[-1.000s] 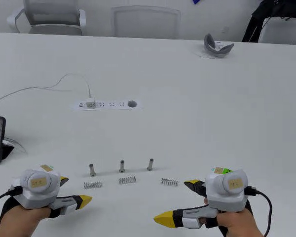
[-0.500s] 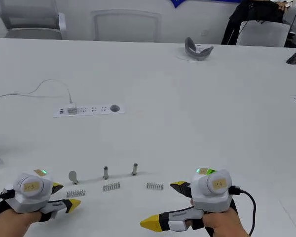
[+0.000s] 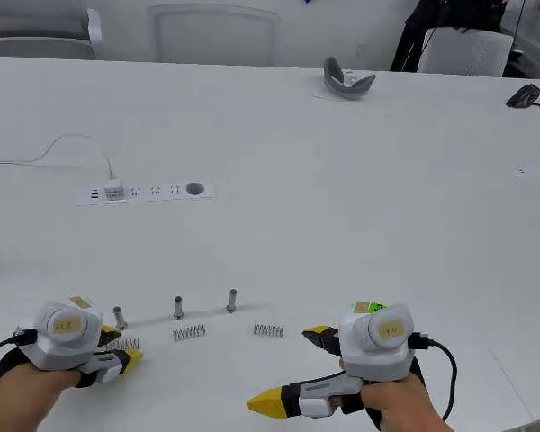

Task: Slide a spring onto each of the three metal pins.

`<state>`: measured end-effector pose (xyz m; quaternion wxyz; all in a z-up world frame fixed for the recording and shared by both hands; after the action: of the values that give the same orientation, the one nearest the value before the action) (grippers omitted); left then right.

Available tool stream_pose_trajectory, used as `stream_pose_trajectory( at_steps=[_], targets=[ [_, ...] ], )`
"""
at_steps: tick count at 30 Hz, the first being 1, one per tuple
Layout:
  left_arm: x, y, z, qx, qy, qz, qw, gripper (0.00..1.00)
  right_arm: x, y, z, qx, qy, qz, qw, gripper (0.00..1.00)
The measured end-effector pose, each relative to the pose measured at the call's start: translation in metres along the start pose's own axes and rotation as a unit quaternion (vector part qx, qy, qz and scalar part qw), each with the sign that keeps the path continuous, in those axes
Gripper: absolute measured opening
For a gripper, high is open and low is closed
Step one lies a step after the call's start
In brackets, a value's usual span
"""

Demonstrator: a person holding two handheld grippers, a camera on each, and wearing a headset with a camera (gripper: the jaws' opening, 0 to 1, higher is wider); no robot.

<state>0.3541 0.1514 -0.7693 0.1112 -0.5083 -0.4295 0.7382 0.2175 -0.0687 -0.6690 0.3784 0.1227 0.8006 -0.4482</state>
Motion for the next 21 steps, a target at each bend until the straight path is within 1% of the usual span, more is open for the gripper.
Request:
stream_pose_trajectory(
  at_steps=[1, 3, 4, 5, 6, 8, 10, 11, 12, 15, 17, 19, 21],
  targets=[
    [0.002, 0.000, 0.001, -0.001, 0.005, -0.002, 1.0000, 0.28, 0.000, 0.000, 0.000, 0.000, 0.000, 0.000, 1.0000, 0.96],
    [0.006, 0.001, 0.000, -0.001, 0.002, -0.008, 1.0000, 0.26, 0.001, 0.001, 0.000, 0.000, 0.001, -0.001, 1.0000, 0.96],
    [0.006, 0.001, -0.002, -0.007, 0.010, -0.006, 0.9999, 0.24, 0.002, 0.001, -0.001, 0.000, 0.001, -0.001, 1.0000, 0.96],
    [0.007, 0.001, -0.002, -0.008, 0.008, -0.009, 0.9999, 0.22, 0.002, 0.001, -0.001, -0.001, 0.001, -0.002, 1.0000, 0.96],
    [0.006, 0.001, -0.003, -0.010, 0.007, -0.006, 0.9999, 0.20, 0.002, 0.001, -0.002, -0.001, 0.001, -0.002, 1.0000, 0.96],
    [0.006, 0.000, -0.001, -0.011, 0.009, -0.008, 0.9999, 0.20, 0.003, 0.002, -0.003, -0.002, 0.001, -0.003, 1.0000, 0.96],
    [0.007, -0.001, 0.001, -0.010, 0.015, -0.013, 0.9997, 0.22, 0.003, 0.002, -0.004, -0.003, 0.001, -0.003, 1.0000, 0.96],
    [0.009, -0.002, 0.002, -0.010, 0.023, -0.016, 0.9995, 0.22, 0.004, 0.003, -0.004, -0.002, 0.002, -0.003, 1.0000, 0.96],
    [0.010, -0.003, 0.000, -0.014, 0.031, -0.021, 0.9992, 0.21, 0.004, 0.003, -0.004, -0.003, 0.003, -0.002, 1.0000, 0.96],
    [0.013, -0.006, 0.000, -0.014, 0.034, -0.022, 0.9991, 0.21, 0.005, 0.005, -0.005, -0.003, 0.004, -0.002, 1.0000, 0.96],
    [0.013, -0.007, 0.000, -0.017, 0.035, -0.022, 0.9990, 0.19, 0.005, 0.006, -0.006, -0.004, 0.004, -0.003, 1.0000, 0.96],
    [0.015, -0.008, -0.003, -0.022, 0.042, -0.027, 0.9985, 0.14, 0.005, 0.008, -0.008, -0.007, 0.004, -0.002, 1.0000, 0.96],
    [0.017, -0.010, -0.003, -0.025, 0.028, -0.031, 0.9988, 0.11, 0.005, 0.010, -0.009, -0.009, 0.001, -0.003, 1.0000, 0.96]
  ],
)
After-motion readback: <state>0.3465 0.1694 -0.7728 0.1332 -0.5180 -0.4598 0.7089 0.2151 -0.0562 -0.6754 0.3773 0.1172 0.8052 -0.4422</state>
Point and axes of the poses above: the centre of the closed fingertips' face, and the gripper's own axes: y roughly forward along the fingers, z roughly to its right, x roughly out of its underside, the point moved 4 cm from there along -y, roughly backward along the fingers, and after that the axes turned 1 degree about x, right-handed, at the moved point
